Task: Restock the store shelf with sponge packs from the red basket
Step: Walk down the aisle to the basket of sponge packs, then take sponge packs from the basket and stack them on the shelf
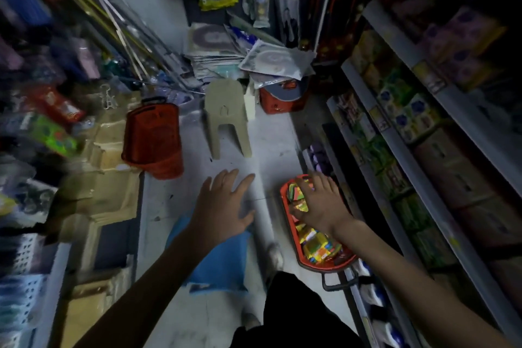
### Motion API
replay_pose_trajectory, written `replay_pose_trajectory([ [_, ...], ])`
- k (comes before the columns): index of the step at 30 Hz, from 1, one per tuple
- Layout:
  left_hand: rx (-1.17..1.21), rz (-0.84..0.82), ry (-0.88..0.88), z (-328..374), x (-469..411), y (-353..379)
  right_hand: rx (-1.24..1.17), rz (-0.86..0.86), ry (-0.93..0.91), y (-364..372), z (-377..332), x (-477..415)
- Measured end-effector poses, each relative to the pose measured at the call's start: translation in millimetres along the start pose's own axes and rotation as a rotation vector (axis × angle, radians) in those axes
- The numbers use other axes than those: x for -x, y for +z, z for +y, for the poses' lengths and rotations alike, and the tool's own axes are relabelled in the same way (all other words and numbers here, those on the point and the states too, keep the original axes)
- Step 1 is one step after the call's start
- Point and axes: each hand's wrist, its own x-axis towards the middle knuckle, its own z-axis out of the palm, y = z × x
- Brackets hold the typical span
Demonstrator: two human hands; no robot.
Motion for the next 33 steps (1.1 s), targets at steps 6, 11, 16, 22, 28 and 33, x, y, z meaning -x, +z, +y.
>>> replay_pose_trajectory([
  [6, -0.070, -0.101, 0.213, 30.7, -111.5, 1.1, -0.129, -0.041, 0.182, 1.3, 65.9, -30.9],
  [11, -0.108, -0.191, 0.370, 53.1, -185.0, 10.5, -0.249, -0.058, 0.335, 11.2, 109.6, -36.8],
  [16, -0.127, -0.275, 0.569, 70.2, -255.3, 20.6, -0.342, -0.051, 0.513, 25.1, 133.0, -43.6],
  [22, -0.176, -0.424, 0.875, 84.6, -357.3, 62.2, -0.462, -0.023, 0.778, 48.3, 135.2, -69.7],
  [28, -0.251, -0.567, 1.142, 90.7, -446.0, 127.8, -0.566, -0.024, 1.102, 84.4, 116.1, -102.7],
  [33, -0.234, -0.593, 1.256, 85.9, -468.7, 182.0, -0.649, -0.069, 1.266, 119.4, 108.0, -115.1],
])
